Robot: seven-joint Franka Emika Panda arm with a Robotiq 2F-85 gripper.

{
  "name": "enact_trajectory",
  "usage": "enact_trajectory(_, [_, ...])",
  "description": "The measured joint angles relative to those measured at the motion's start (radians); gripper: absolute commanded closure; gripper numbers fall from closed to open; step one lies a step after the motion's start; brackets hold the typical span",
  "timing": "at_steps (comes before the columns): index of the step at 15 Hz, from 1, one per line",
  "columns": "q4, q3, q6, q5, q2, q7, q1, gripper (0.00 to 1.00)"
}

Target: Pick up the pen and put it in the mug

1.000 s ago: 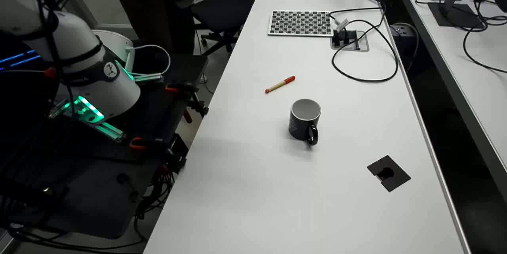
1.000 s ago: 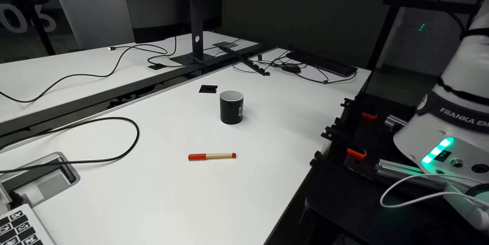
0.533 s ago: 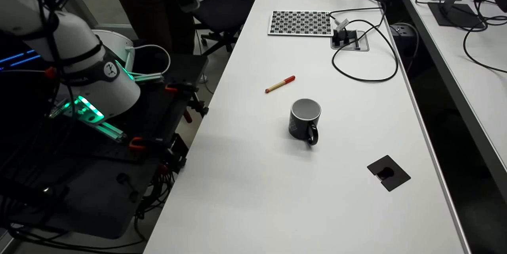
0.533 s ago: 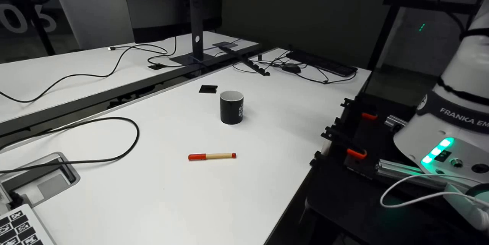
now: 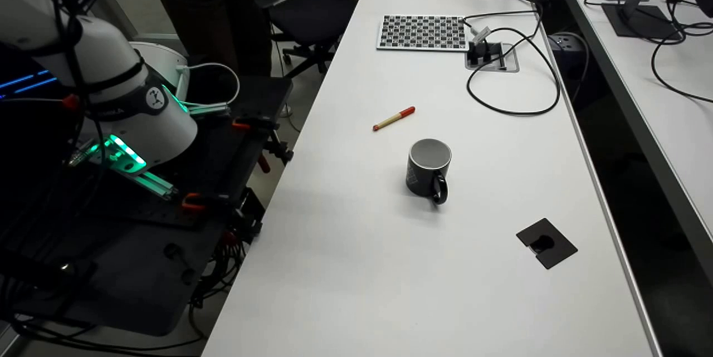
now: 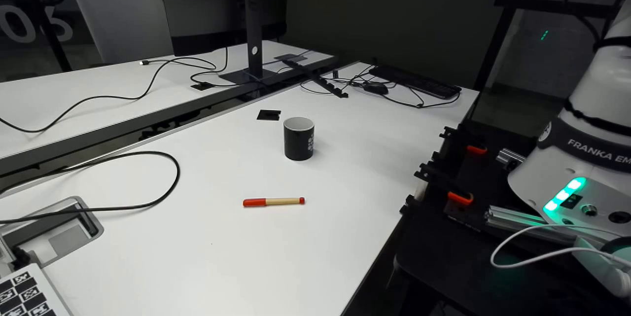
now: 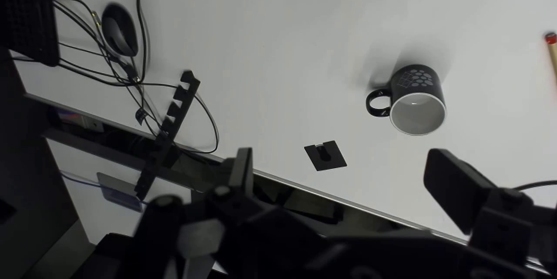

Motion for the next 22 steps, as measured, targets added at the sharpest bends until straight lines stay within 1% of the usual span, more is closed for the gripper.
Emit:
enact_trajectory(11, [0.001,0.0,-0.001,-0.001,0.0,0.001,0.0,0.0])
enact_trajectory(13, [0.003,-0.001,-0.001,0.003,0.001,-0.012,0.012,0.0])
enact_trajectory(15, [0.003,-0.002,0.002,0.017,0.013,-0.046,0.063,0.0])
enact_trajectory(20, [0.014,0.001,0.014,0.081,0.095,-0.128,0.254,0.0])
enact_trajectory(21, [0.021,0.009,0.011,0.082,0.119,-0.129,0.27,0.0])
enact_trajectory(22, [0.028,0.02,0.01,0.082,0.141,-0.129,0.271,0.0])
